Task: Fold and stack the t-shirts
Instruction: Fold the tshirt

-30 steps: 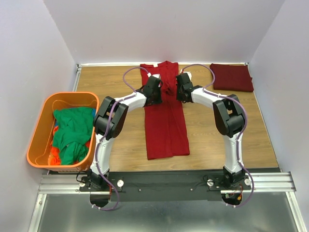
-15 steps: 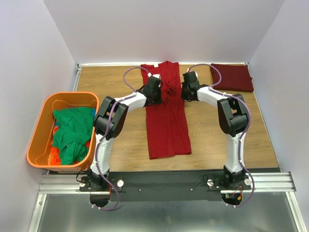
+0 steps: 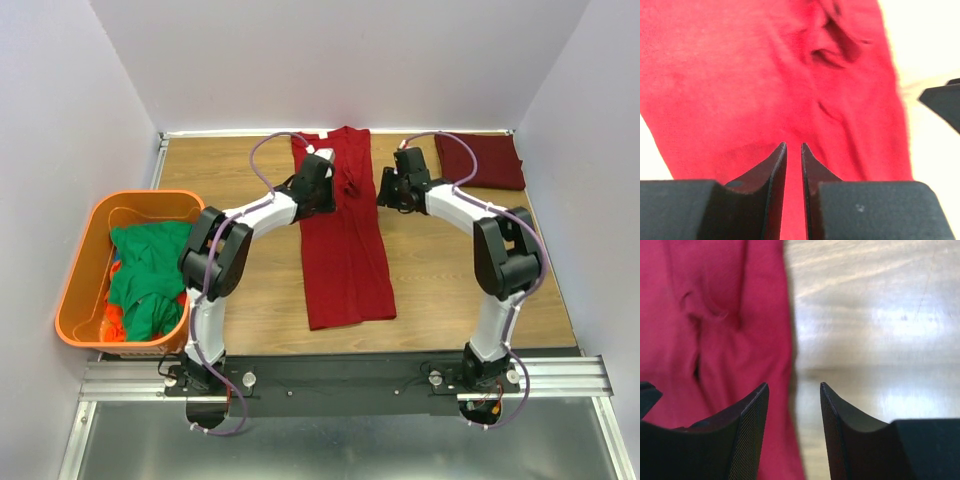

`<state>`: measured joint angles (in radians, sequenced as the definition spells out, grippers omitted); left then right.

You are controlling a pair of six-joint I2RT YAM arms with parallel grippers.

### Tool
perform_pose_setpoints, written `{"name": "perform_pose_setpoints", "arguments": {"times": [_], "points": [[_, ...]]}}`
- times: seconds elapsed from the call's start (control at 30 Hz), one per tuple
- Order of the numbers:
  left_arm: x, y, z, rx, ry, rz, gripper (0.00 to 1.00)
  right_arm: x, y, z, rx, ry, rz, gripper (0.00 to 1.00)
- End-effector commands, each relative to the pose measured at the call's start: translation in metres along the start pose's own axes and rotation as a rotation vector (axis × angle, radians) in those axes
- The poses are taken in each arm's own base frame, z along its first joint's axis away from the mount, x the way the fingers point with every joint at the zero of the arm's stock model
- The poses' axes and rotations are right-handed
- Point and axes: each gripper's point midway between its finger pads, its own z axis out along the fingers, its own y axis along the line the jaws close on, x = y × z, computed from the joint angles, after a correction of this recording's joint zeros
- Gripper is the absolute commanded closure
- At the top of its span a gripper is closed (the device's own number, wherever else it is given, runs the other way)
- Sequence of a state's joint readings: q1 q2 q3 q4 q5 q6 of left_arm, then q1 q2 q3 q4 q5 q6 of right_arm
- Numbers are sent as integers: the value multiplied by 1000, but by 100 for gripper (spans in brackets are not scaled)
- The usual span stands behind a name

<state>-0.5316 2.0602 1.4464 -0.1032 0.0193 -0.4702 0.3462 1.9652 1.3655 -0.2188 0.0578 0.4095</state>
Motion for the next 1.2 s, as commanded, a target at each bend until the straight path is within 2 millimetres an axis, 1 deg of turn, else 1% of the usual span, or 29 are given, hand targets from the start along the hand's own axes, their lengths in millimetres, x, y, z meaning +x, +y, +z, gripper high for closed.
{"name": "perform_pose_setpoints", "arguments": {"times": [0.0,0.03,0.07,0.1,0.13,0.17,0.2,0.23,0.27,0.3,0.33,0.37,0.4,0.5,0.57,0.6,0.67,0.77,0.87,0.97,1.0,1.1,1.17], "points": [[-9,-35,-33,86,-40,21,78,6,16,-26,-67,-12,16,48],[-2,-43,-36,99,-28,27,83,10,18,-29,-70,-11,15,48],[1,-48,-39,111,-23,26,86,15,19,-31,-72,-6,14,50],[13,-49,-40,111,-2,20,92,22,20,-36,-75,2,10,55],[22,-59,-42,120,10,28,95,28,22,-37,-79,10,7,56],[35,-60,-42,121,36,27,98,32,24,-39,-82,15,6,58],[42,-65,-43,129,48,22,100,42,25,-39,-75,27,-6,59],[50,-69,-43,138,59,31,100,46,26,-40,-70,32,-11,60],[65,-76,-43,147,84,25,100,50,28,-40,-71,37,-17,60],[71,-79,-43,151,93,23,100,56,32,-40,-73,45,-28,60],[77,-83,-42,166,100,6,100,61,30,-38,-60,48,-35,60],[89,-86,-42,170,121,9,100,66,30,-37,-52,55,-39,60],[94,-89,-41,172,127,5,100,70,32,-36,-48,61,-49,60],[109,-99,-40,194,149,18,100,78,24,-33,7,59,-62,60],[115,-98,-38,184,159,21,100,80,20,-32,27,58,-66,60],[122,-97,-38,173,171,15,100,81,17,-31,42,55,-68,60],[131,-89,-35,144,186,8,100,82,13,-30,57,55,-73,60],[143,-84,-33,125,210,-2,100,86,10,-27,74,61,-82,61],[148,-84,-34,124,218,-5,100,91,6,-23,85,76,-82,64],[151,-83,-33,121,223,-4,100,93,5,-22,94,78,-87,75],[153,-82,-33,119,226,-4,100,92,3,-22,101,72,-85,80],[155,-79,-33,111,232,-6,100,87,-1,-27,128,50,-81,86],[157,-78,-33,107,235,-10,100,84,-4,-30,142,41,-85,88]]}}
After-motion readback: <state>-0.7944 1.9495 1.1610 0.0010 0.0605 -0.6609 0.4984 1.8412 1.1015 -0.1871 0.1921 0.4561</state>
